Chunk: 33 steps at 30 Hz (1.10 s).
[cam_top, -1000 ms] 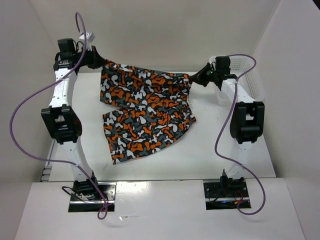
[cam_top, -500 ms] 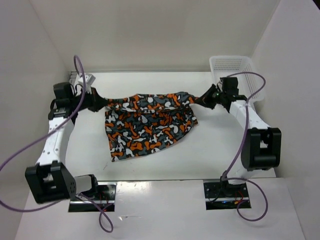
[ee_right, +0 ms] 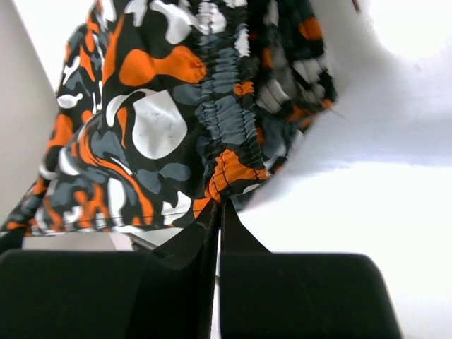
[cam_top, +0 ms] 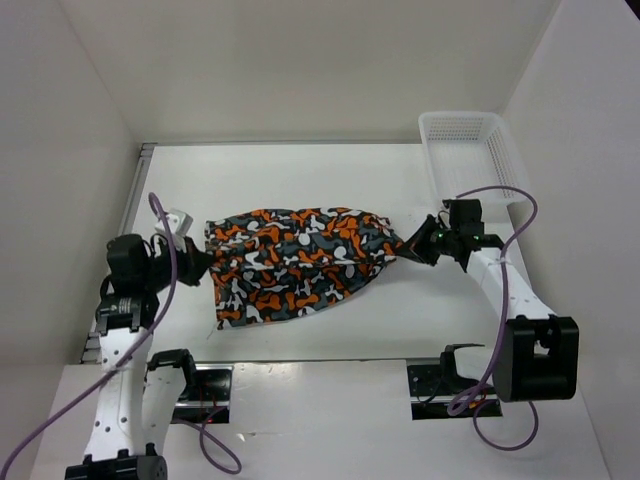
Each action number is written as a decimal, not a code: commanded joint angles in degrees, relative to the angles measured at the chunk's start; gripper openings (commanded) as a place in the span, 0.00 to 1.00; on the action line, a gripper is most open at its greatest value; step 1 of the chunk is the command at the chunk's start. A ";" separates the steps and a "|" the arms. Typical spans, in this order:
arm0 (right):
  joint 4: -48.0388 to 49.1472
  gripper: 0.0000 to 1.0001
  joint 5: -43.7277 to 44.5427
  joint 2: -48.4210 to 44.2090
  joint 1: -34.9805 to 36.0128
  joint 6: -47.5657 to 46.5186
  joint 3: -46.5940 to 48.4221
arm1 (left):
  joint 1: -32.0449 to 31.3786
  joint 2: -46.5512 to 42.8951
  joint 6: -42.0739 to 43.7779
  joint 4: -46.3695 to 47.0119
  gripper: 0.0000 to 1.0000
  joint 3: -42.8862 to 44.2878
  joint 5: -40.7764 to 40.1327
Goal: Fold and stack the shorts
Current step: Fold the shorts
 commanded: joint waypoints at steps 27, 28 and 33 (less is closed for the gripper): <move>10.79 0.00 6.87 16.50 7.26 6.83 10.77 | -5.66 13.68 0.36 7.88 0.15 -7.46 -10.09; 11.32 0.02 7.56 18.28 7.26 6.83 10.78 | -5.67 15.80 0.36 9.02 0.15 -7.46 -10.10; 14.05 0.10 13.88 25.67 7.26 8.06 7.62 | -8.12 29.86 0.36 16.85 0.15 -8.08 -13.52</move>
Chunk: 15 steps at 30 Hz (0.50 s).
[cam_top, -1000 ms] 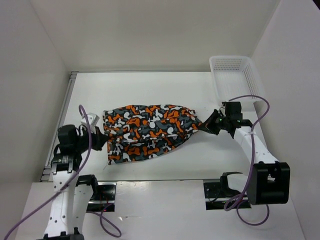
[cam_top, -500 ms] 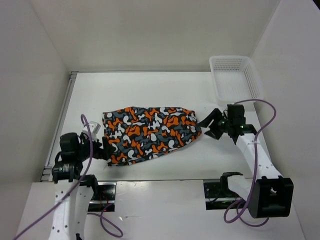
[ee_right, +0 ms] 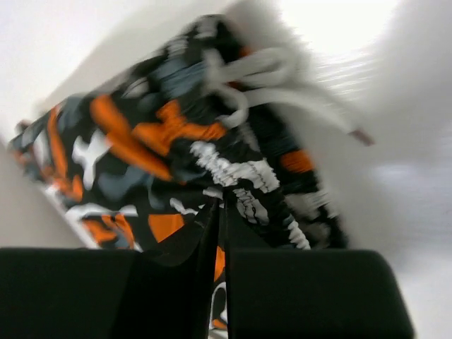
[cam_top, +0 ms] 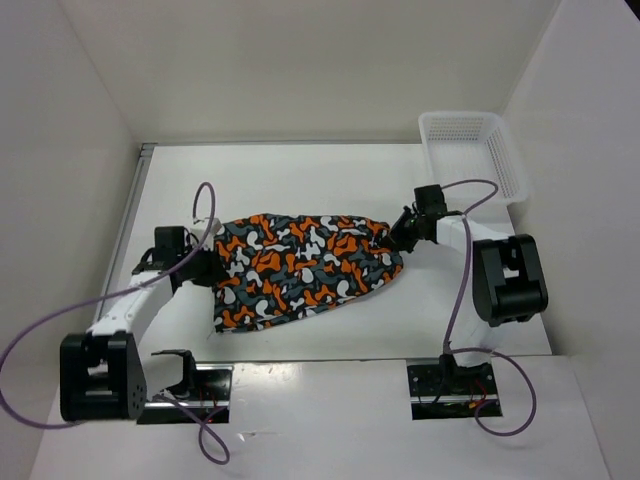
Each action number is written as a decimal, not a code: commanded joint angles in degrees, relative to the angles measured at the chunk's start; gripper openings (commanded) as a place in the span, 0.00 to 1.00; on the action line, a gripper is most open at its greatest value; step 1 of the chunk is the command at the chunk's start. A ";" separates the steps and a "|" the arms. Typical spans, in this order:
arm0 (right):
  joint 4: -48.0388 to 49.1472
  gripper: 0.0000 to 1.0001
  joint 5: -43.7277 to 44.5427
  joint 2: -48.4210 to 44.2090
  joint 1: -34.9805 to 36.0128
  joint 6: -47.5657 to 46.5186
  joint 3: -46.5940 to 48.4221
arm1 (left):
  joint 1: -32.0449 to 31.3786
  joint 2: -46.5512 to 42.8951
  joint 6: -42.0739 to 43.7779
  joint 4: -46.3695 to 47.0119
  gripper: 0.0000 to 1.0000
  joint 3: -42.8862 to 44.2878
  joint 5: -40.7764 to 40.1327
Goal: Fold and stack the shorts
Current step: Fold the shorts
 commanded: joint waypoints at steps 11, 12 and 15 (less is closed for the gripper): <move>8.34 0.15 8.85 1.85 8.62 9.91 -11.37 | -2.21 30.35 0.25 11.24 0.12 15.16 -4.37; 8.35 0.15 9.46 1.85 9.77 10.70 -11.37 | -2.21 31.76 0.25 11.24 0.12 16.74 -4.38; 9.05 0.15 8.94 -0.68 14.24 12.46 -10.67 | -2.21 37.47 0.25 11.24 0.12 22.96 -4.38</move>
